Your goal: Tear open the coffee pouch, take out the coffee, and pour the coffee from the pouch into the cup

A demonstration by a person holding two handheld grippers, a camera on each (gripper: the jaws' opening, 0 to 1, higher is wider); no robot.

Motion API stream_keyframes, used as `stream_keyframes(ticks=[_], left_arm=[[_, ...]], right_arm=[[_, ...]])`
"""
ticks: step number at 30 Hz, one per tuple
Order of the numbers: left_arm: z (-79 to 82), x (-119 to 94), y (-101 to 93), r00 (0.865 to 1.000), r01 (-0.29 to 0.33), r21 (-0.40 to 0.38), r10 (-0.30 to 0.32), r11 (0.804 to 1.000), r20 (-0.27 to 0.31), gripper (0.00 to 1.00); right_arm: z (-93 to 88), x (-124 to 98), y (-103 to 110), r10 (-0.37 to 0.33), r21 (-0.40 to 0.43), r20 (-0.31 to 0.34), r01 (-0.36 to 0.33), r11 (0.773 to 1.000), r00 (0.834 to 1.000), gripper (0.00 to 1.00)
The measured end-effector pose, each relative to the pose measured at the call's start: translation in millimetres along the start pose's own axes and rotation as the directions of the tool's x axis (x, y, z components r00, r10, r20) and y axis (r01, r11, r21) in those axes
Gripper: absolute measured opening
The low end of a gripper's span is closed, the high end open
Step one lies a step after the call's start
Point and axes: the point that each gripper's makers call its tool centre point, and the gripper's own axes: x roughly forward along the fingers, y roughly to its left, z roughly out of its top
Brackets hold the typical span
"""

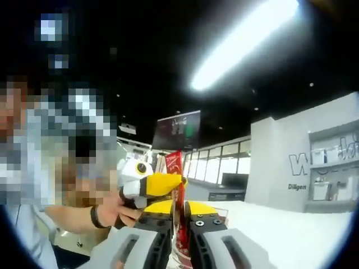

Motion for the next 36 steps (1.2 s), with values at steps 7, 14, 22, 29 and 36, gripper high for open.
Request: stream_keyframes(ticks=[7, 14, 22, 29, 36], left_arm=[[3.4, -4, 3.6, 0.999, -0.026, -0.009, 0.026, 1.000, 0.034, 0.05], [3.6, -1, 2.5, 0.999, -0.024, -0.027, 0.025, 0.999, 0.047, 0.09], [-13.1, 6, 2.0, 0.999, -0.042, -0.007, 0.042, 0.999, -0.008, 0.10], [-8.0, 6, 0.4, 0.999, -0.035, -0.009, 0.035, 0.999, -0.004, 0.06], [1.3, 3, 3.0, 0.998, -0.041, -0.023, 0.042, 0.999, 0.041, 0.06]], right_arm=[[-4.4, -2, -1, -0.008, 0.014, -0.007, 0.009, 1.000, 1.000, 0.09], [-7.0, -5, -3, -0.019, -0.009, -0.016, 0.019, 1.000, 1.000, 0.03], [-8.8, -3, 1, -0.009, -0.040, -0.028, 0.008, 0.999, 1.000, 0.03], [-5.7, -7, -2, -0.034, 0.008, 0.000, 0.034, 0.999, 0.999, 0.08], [-4.8, -11, -2, -0.027, -0.009, 0.013, 0.027, 1.000, 1.000, 0.04]])
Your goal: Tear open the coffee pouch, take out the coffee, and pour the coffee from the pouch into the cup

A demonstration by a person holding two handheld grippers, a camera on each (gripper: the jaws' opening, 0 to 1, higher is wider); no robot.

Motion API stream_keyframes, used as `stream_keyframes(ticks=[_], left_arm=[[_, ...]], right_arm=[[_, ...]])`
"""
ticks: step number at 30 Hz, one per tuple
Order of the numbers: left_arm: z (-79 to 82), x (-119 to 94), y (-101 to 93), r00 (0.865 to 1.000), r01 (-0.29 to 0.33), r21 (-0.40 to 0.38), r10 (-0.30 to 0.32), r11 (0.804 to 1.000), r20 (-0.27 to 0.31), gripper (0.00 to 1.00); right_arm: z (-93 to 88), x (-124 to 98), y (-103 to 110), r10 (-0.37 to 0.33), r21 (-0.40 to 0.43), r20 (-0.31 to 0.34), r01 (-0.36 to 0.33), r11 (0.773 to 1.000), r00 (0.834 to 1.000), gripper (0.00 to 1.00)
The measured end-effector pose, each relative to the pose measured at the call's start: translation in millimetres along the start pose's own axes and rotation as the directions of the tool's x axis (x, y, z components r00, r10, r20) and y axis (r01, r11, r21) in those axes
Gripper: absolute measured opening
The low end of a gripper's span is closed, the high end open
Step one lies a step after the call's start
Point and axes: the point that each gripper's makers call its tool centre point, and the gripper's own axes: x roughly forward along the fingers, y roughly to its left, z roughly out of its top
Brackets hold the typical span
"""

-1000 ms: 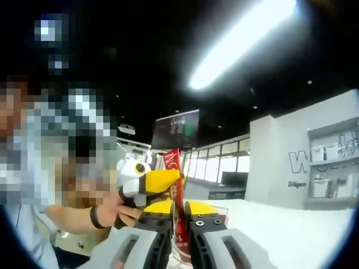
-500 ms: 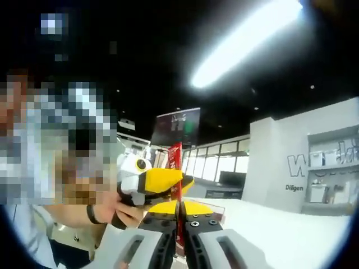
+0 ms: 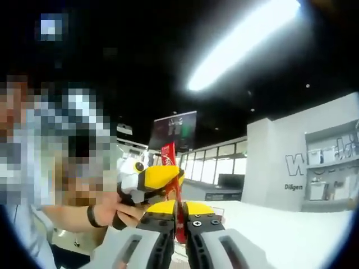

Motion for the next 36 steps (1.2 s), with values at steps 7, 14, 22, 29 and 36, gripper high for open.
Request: stream_keyframes(ticks=[7, 14, 22, 29, 36], left_arm=[[-22.4, 6, -1.7, 0.997, 0.005, 0.035, -0.002, 0.999, -0.073, 0.10], [-20.9, 6, -1.6, 0.997, 0.003, 0.012, -0.002, 1.000, -0.073, 0.05], [-5.6, 0, 2.4, 1.000, 0.001, -0.072, 0.000, 0.997, 0.003, 0.06], [-5.5, -1, 0.0, 1.000, 0.005, -0.062, -0.005, 0.998, 0.005, 0.06], [-5.4, 1, 2.0, 1.000, 0.016, -0.096, -0.015, 0.995, 0.011, 0.06]], right_arm=[[2.1, 2, 5, 0.008, -0.001, 0.005, -0.008, 1.000, 1.000, 0.03], [0.2, 1, 1, -0.023, -0.018, -0.016, 0.023, 1.000, 1.000, 0.05], [-3.9, -2, -4, -0.037, 0.030, -0.025, 0.038, 0.999, 0.999, 0.02], [-0.9, 1, -1, -0.024, 0.040, -0.008, 0.024, 0.999, 1.000, 0.03], [0.3, -4, -7, -0.026, 0.084, 0.016, 0.025, 0.996, 1.000, 0.10]])
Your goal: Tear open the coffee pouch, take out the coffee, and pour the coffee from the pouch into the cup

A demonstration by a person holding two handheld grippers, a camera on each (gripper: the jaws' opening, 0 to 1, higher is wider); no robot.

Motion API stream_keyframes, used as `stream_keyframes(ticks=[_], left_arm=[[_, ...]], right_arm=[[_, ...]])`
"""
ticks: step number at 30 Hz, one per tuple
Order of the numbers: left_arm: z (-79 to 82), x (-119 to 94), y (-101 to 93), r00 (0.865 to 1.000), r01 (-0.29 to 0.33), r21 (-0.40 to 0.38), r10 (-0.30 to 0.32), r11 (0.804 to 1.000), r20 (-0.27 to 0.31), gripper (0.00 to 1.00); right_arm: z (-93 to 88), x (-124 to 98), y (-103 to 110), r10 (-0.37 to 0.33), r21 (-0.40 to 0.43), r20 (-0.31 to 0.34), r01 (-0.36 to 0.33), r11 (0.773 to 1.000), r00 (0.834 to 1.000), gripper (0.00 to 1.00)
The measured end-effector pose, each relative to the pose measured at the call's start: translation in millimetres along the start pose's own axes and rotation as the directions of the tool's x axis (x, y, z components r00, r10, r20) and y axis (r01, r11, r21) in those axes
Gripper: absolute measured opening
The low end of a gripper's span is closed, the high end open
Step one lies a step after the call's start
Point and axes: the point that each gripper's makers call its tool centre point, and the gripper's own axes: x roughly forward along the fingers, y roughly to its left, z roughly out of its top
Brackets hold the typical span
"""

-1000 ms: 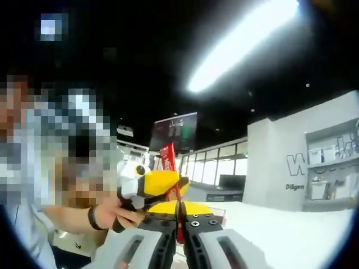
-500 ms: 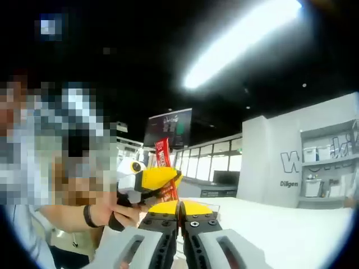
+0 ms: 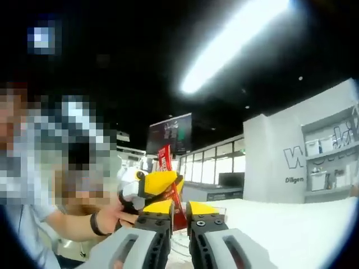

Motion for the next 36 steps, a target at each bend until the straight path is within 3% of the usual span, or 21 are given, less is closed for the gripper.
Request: stream_keyframes(ticks=[6, 9, 17, 27, 30, 33, 36], left_arm=[[-9.4, 9, -7.8, 0.998, 0.063, 0.003, -0.063, 0.998, -0.006, 0.06], [-12.4, 11, -5.9, 0.998, 0.061, 0.047, -0.060, 0.997, -0.012, 0.06], [-12.5, 14, -5.3, 0.997, 0.077, 0.059, -0.077, 0.995, -0.003, 0.05], [-14.0, 14, 2.4, 0.999, 0.053, 0.055, -0.052, 0.997, -0.010, 0.10], [-13.8, 13, 1.9, 0.998, 0.064, 0.035, -0.064, 0.997, -0.003, 0.06], [-14.8, 13, -0.8, 0.996, 0.087, 0.020, -0.087, 0.996, 0.005, 0.05], [-15.9, 13, 0.6, 0.996, 0.094, 0.013, -0.094, 0.995, 0.007, 0.05]], right_arm=[[-2.8, -2, 2, 0.044, 0.008, 0.002, -0.044, 0.999, 0.999, 0.10], [-2.5, -3, 0, 0.048, 0.017, 0.003, -0.048, 0.999, 0.999, 0.09], [-1.3, -5, 0, 0.060, 0.033, 0.013, -0.061, 0.998, 0.998, 0.05], [-5.7, -3, -4, 0.022, -0.080, -0.036, -0.025, 0.996, 0.999, 0.03], [-5.9, -4, -5, 0.022, -0.101, -0.046, -0.027, 0.995, 0.999, 0.04], [-5.7, -6, -4, 0.044, -0.022, -0.030, -0.045, 0.999, 0.999, 0.08], [-7.4, -7, -6, 0.059, 0.005, -0.015, -0.059, 0.998, 0.998, 0.08]])
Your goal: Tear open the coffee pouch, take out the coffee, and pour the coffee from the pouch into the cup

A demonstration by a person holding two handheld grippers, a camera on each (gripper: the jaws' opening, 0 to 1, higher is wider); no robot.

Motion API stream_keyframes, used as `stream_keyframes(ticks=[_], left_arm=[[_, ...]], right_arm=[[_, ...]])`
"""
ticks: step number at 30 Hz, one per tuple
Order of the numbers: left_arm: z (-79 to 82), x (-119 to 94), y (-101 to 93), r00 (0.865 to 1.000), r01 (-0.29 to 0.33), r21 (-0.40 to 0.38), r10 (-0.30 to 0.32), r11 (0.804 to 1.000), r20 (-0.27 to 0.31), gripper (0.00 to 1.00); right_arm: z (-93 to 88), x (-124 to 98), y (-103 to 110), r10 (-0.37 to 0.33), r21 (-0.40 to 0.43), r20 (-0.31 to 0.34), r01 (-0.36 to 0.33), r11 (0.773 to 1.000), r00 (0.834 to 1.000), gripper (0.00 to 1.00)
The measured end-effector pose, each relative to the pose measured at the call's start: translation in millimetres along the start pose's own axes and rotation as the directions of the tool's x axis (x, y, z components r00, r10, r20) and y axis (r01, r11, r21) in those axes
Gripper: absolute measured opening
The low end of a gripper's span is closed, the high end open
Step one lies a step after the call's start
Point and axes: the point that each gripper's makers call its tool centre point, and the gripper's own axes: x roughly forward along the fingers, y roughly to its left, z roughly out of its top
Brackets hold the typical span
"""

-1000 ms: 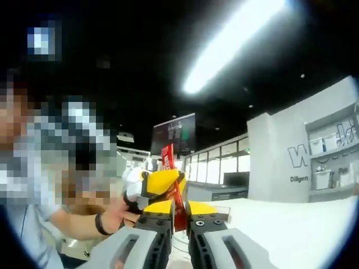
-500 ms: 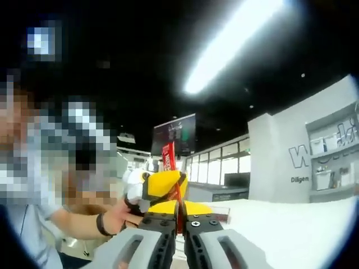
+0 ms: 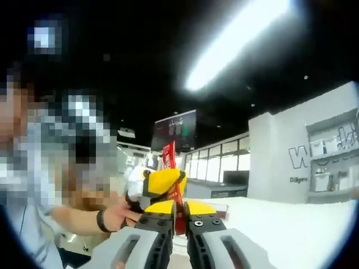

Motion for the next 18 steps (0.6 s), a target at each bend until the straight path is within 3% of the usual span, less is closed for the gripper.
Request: stream_keyframes(ticks=[3, 8, 11, 18], left_arm=[[4.6, 0, -3.7, 0.999, 0.032, -0.017, -0.032, 0.999, 0.028, 0.05], [6.4, 3, -6.3, 0.998, 0.066, -0.027, -0.065, 0.997, 0.024, 0.05], [5.6, 3, -11.7, 0.996, 0.088, -0.032, -0.088, 0.996, 0.023, 0.05], [3.4, 3, -4.9, 0.998, 0.063, 0.006, -0.063, 0.998, 0.004, 0.06]], right_arm=[[2.7, 0, 1, 0.026, 0.054, 0.032, -0.027, 0.998, 0.999, 0.09], [2.4, 0, 10, 0.102, 0.050, 0.045, -0.104, 0.993, 0.994, 0.11], [2.2, 0, 12, 0.109, 0.053, 0.053, -0.111, 0.992, 0.993, 0.06], [-1.2, 1, 13, 0.094, 0.016, 0.027, -0.095, 0.995, 0.995, 0.03]])
